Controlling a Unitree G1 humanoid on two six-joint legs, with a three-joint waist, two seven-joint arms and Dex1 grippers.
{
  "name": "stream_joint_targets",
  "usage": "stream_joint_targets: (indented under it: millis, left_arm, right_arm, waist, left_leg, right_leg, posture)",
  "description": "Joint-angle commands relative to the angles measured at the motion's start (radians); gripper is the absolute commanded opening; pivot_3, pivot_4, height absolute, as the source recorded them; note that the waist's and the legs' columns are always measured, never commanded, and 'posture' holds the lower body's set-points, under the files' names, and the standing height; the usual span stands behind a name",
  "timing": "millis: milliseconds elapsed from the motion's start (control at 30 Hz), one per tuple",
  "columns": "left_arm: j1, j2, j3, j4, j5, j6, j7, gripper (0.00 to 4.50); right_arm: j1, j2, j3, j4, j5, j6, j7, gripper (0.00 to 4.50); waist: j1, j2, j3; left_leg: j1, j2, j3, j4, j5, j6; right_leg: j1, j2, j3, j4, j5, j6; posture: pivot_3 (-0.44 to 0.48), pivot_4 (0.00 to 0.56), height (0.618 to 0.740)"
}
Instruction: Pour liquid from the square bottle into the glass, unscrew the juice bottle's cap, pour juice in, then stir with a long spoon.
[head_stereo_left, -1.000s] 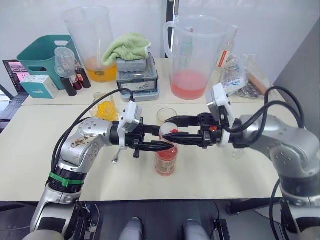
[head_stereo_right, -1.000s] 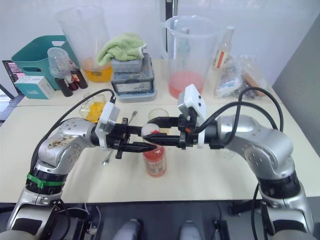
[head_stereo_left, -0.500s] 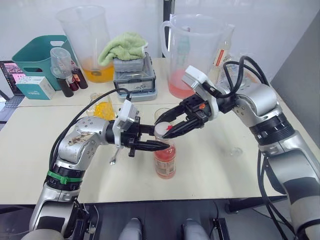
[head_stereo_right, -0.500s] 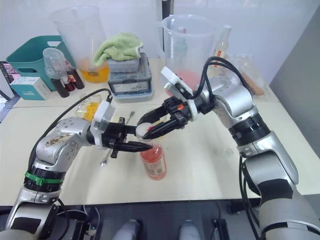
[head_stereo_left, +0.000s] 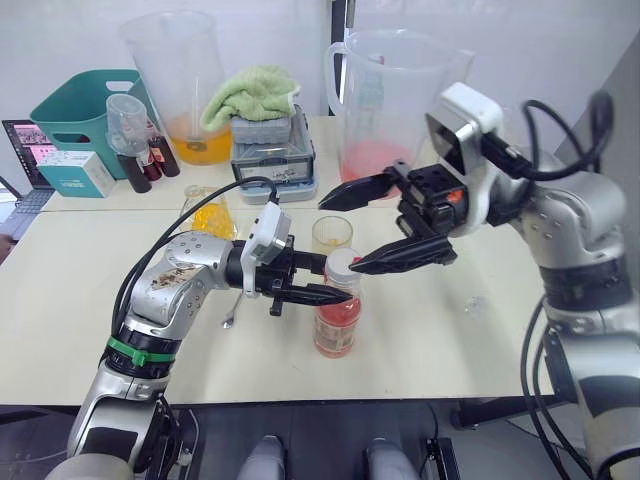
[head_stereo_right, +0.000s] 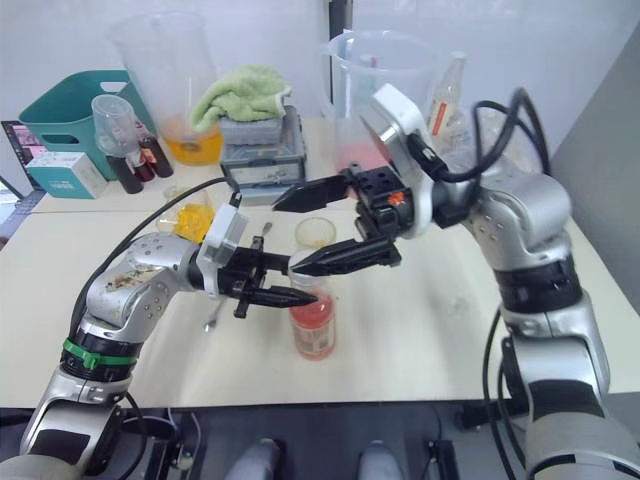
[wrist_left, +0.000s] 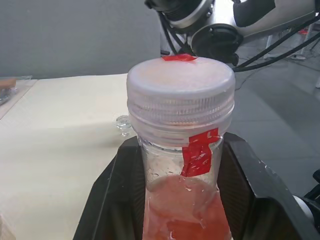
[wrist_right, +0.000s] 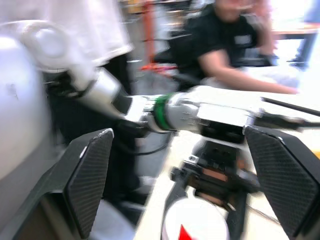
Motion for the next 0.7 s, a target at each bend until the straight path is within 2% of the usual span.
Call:
stream_joint_targets:
  millis: [33,200,333,633,700]
  left_arm:
    - [0.0,0.0,0.01,-0.022,-0.002,-0.009,0.009,1.56]
    - [0.004,0.004,0.016,-0.022,-0.005,-0.007,0.01,1.56]
    - [0.002,0.003,0.014,-0.015,-0.004,-0.01,0.007,1.56]
    - [-0.001,-0.001,0.01,0.0,0.0,-0.021,-0.005,1.56]
    - [0.001,-0.001,0.009,-0.001,0.001,-0.024,-0.006,1.56]
  right_arm:
    - [0.108,-0.021,-0.123,-0.21,0.048,0.077,-0.225,4.49]
    - [0.292,0.005,-0.195,-0.436,0.076,0.174,-0.541,4.49]
    - [0.36,0.055,-0.201,-0.53,0.134,0.208,-0.71,4.49]
    - [0.385,0.07,-0.177,-0.558,0.163,0.22,-0.852,4.49]
    - [0.385,0.07,-0.175,-0.559,0.174,0.219,-0.864,3.95]
  waist:
    - [-0.001,0.0,0.0]
    - [0.0,0.0,0.0]
    - [-0.001,0.0,0.0]
    - [-0.001,0.0,0.0]
    - [-0.001,0.0,0.0]
  left_leg:
    - [0.0,0.0,0.0,0.0,0.0,0.0]
    - [0.0,0.0,0.001,0.001,0.0,0.0]
    - [0.0,0.0,0.001,0.001,0.0,0.0]
    - [0.0,0.0,0.001,0.001,0.0,0.0]
    - [0.0,0.0,0.001,0.001,0.0,0.0]
  right_leg:
    - [0.0,0.0,0.0,0.0,0.0,0.0]
    - [0.0,0.0,0.001,0.0,0.0,0.0]
    - [0.0,0.0,0.001,0.0,0.0,0.0]
    - [0.0,0.0,0.001,0.0,0.0,0.0]
    - [0.0,0.0,0.001,0.0,0.0,0.0]
  posture:
    - [0.0,0.15,0.74]
    - [0.0,0.15,0.74]
    - [0.0,0.15,0.74]
    - [0.0,0.15,0.74]
    - [0.0,0.15,0.74]
